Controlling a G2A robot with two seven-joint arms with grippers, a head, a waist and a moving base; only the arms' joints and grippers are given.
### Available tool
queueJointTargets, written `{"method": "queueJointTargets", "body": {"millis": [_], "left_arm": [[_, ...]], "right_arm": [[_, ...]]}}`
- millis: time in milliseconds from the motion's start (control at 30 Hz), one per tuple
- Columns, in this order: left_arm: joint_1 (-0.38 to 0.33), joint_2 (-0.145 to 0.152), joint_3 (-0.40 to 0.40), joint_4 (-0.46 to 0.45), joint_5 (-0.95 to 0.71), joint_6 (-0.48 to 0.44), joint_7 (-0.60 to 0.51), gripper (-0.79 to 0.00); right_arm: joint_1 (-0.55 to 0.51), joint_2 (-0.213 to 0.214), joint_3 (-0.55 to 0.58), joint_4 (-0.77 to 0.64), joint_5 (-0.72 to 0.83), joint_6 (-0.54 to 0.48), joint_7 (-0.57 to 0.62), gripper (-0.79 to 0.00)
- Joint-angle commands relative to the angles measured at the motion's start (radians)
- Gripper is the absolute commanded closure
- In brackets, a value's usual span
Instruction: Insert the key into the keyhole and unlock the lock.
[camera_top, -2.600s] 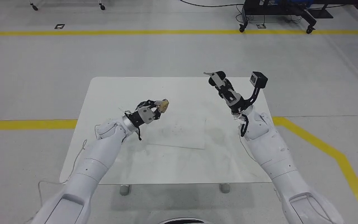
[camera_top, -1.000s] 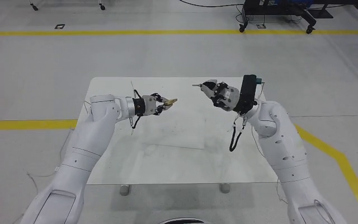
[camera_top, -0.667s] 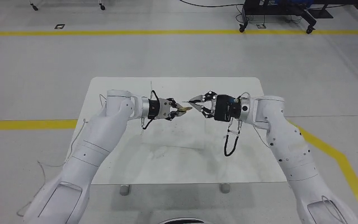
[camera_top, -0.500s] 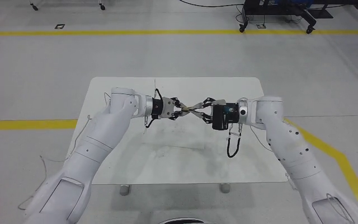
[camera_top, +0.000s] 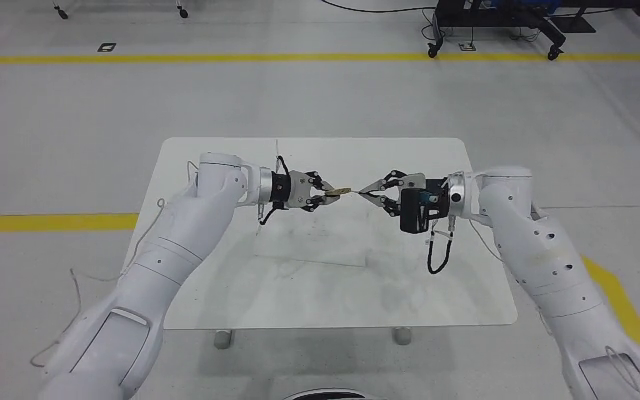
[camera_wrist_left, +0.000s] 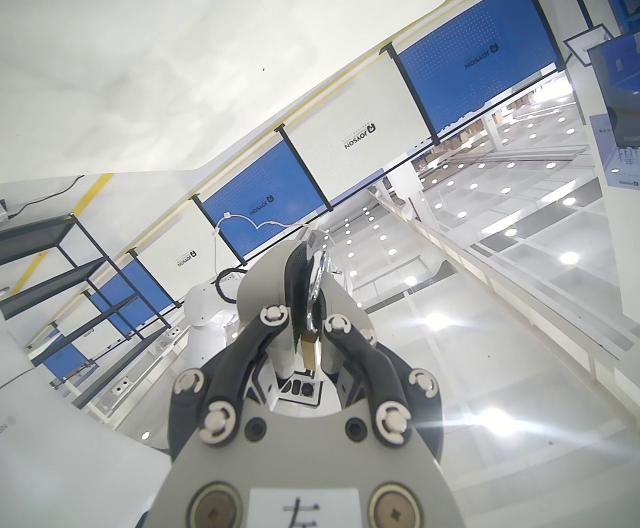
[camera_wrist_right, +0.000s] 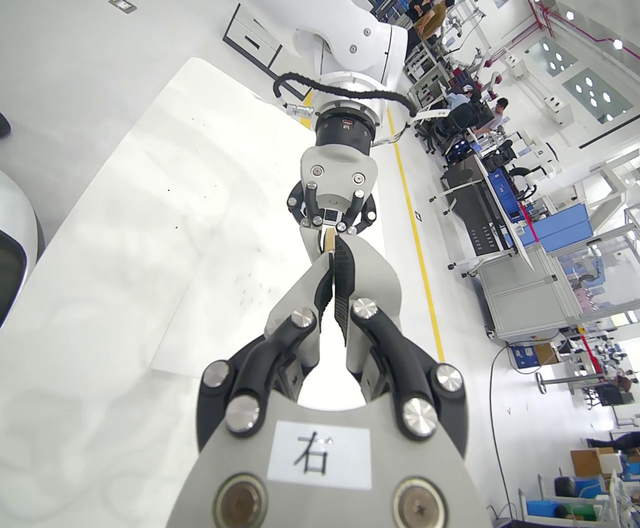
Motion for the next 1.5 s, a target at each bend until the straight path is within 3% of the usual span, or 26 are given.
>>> {"method": "queueJointTargets", "body": {"millis": [0,233,567,1467], "left_arm": [[-0.005,0.001,0.001,0.001,0.008,0.003,-0.017,0.0],[-0.023,0.001,0.01,0.009,0.023,0.011,-0.041,0.0],[-0.053,-0.004,0.024,0.045,0.032,0.02,-0.067,0.0],[-0.06,-0.002,0.041,0.05,0.071,0.001,-0.109,0.0]], "right_arm": [[-0.001,-0.001,-0.002,-0.011,0.011,0.007,0.041,0.0],[0.006,-0.005,-0.021,-0.04,0.062,0.011,0.144,0.0],[0.015,-0.005,-0.035,-0.057,0.111,0.008,0.203,0.0],[0.065,-0.006,-0.089,-0.021,0.156,-0.004,0.273,0.0]]}}
